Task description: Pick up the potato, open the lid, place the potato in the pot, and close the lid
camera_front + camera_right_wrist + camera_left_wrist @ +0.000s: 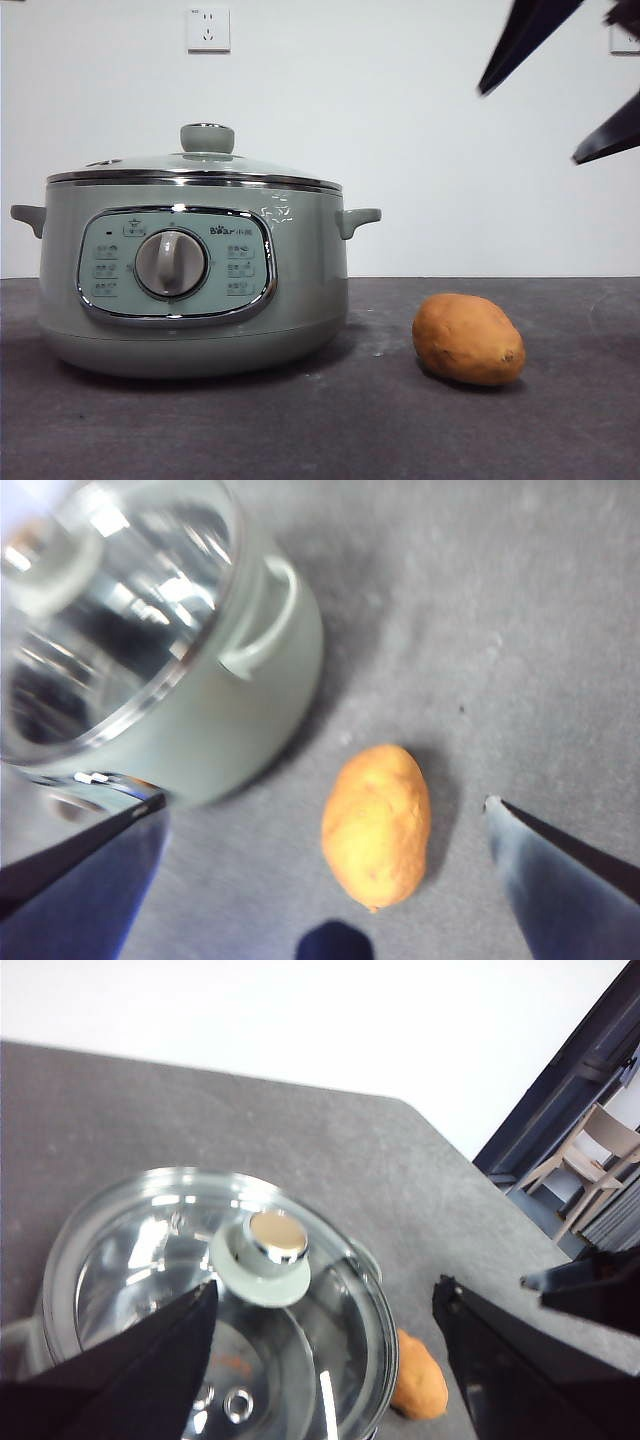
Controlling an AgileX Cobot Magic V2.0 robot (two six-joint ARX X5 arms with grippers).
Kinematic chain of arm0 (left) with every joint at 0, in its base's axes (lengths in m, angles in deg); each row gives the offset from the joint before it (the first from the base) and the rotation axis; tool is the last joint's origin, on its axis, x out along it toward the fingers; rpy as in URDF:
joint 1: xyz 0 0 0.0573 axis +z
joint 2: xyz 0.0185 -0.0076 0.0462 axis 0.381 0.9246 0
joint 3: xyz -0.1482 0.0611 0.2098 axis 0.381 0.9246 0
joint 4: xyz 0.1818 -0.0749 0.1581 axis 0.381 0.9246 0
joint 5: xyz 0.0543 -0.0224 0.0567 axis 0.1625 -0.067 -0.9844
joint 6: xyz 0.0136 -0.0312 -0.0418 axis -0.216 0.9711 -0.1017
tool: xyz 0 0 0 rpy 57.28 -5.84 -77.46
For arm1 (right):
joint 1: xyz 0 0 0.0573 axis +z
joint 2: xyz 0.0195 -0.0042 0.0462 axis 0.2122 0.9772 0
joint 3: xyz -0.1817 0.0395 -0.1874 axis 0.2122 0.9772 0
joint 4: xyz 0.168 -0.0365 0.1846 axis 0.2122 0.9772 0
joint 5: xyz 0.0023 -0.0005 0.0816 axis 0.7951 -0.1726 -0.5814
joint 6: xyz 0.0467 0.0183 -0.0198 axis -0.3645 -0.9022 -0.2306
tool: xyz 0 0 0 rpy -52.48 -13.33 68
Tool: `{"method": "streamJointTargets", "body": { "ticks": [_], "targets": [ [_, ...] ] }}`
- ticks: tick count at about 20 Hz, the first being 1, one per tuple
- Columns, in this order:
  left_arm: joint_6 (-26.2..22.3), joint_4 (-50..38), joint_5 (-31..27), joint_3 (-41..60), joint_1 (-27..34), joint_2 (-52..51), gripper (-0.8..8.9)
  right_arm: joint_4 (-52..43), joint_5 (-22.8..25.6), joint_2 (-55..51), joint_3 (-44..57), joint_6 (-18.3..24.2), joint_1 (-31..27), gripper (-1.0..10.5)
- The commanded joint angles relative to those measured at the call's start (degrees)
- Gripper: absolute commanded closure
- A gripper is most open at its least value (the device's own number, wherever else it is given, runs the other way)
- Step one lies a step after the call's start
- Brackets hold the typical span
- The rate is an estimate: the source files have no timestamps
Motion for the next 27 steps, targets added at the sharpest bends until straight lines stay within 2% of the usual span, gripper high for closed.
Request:
{"method": "streamJointTargets", "body": {
  "ticks": [1,3,5,9,15,16,19,20,24,27],
  "targets": [
    [-0.70,-0.24,0.04,-1.49,-0.28,-0.04,4.50,1.09,7.21,6.01,-3.19,0.20,5.38,3.8],
    [-0.68,-0.24,0.09,-2.10,-0.81,-0.04,4.50,1.20,12.20,11.39,-5.27,0.17,9.01,3.8],
    [-0.70,0.20,0.09,-2.14,-1.33,-0.04,4.50,1.22,15.04,16.39,-6.60,0.17,11.26,3.8],
    [-0.72,0.74,-0.59,-2.14,-2.36,-0.04,4.50,-0.50,17.44,25.99,-6.84,-0.46,12.57,3.8],
    [-0.90,1.22,-1.11,-2.14,-2.64,-0.04,4.50,-3.82,17.42,35.76,-6.84,-1.36,12.57,4.0],
    [-0.92,1.31,-1.22,-2.14,-2.64,-0.04,4.50,-3.82,17.53,36.26,-6.84,-1.77,12.57,4.6],
    [-0.94,1.53,-1.46,-2.14,-2.64,-0.04,4.50,-3.85,17.73,36.46,-6.84,-2.89,12.57,9.0],
    [-1.05,1.73,-1.64,-2.14,-2.64,-0.04,4.50,-3.80,17.73,36.44,-6.84,-2.73,12.55,9.6],
    [-2.36,3.28,-3.34,-2.14,-2.64,0.04,4.50,-2.27,17.33,34.77,-6.84,-2.75,12.57,9.6],
    [-2.45,2.27,-4.26,-2.14,-2.69,1.38,4.50,2.56,17.38,29.46,-6.84,-2.73,12.52,9.6]
  ]
}}
